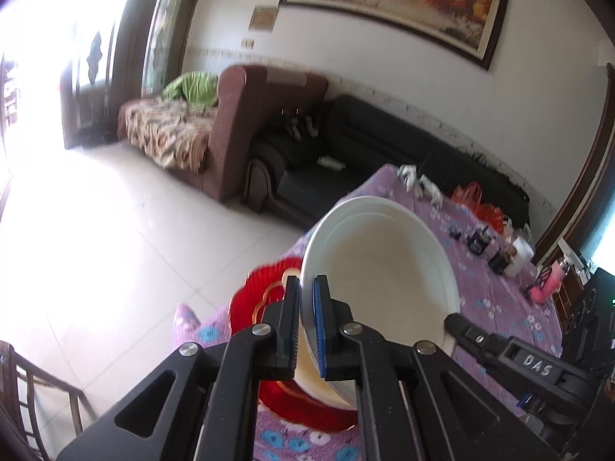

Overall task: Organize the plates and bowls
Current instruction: 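Lift and carry the white bowl with both grippers over the red plate stack, then lower the white bowl onto the stacked bowls and open both grippers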

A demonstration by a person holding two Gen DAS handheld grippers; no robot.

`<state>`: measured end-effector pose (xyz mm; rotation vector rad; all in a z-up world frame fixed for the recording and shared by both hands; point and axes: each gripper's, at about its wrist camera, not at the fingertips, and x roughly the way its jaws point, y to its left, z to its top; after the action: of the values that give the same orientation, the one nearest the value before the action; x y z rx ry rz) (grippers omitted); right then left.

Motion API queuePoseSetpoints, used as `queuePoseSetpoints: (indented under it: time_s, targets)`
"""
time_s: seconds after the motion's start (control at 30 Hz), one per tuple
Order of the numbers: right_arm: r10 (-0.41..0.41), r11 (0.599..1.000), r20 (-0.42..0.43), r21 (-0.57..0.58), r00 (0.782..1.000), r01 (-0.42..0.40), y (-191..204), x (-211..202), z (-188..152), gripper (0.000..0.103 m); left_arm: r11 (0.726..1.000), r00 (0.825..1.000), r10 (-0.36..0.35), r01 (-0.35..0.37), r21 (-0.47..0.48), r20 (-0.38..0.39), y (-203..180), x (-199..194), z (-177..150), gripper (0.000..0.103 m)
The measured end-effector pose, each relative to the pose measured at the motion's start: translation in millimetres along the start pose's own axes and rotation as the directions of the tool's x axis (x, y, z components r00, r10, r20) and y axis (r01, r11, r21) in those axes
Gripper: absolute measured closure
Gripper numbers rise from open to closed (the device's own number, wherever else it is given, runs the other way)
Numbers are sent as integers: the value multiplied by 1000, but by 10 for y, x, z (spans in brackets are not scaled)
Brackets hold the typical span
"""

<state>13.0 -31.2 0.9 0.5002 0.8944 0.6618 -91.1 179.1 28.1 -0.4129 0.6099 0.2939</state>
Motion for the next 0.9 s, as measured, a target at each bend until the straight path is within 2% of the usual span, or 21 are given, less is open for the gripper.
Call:
queuePoseSetpoints:
  time_s: [0.13, 0.3, 0.5, 0.73, 0.9]
  targets:
    - [-24, 1000, -8, 3, 1000, 24, -64, 56, -12, 94, 998, 999, 39, -37, 51, -38, -72, 148, -74, 95]
    - [-32, 999, -26, 25, 999, 33, -160, 134, 3, 94, 993, 996, 77, -74, 95, -33, -138, 192, -129, 94]
    - [-44, 999, -33, 14, 999, 44, -170, 183, -3, 94, 978, 986, 168, -169, 120, 19, -64, 156, -142, 93]
    - [-31, 998, -40, 45, 999, 33, -241, 174, 18, 94, 974, 980, 196, -200, 107, 45, 70, 106, -130, 93]
    - [-32, 998, -27, 58, 999, 34, -319, 77, 83, 94, 967, 972, 211, -223, 121, 105, 14, -29, -75, 93]
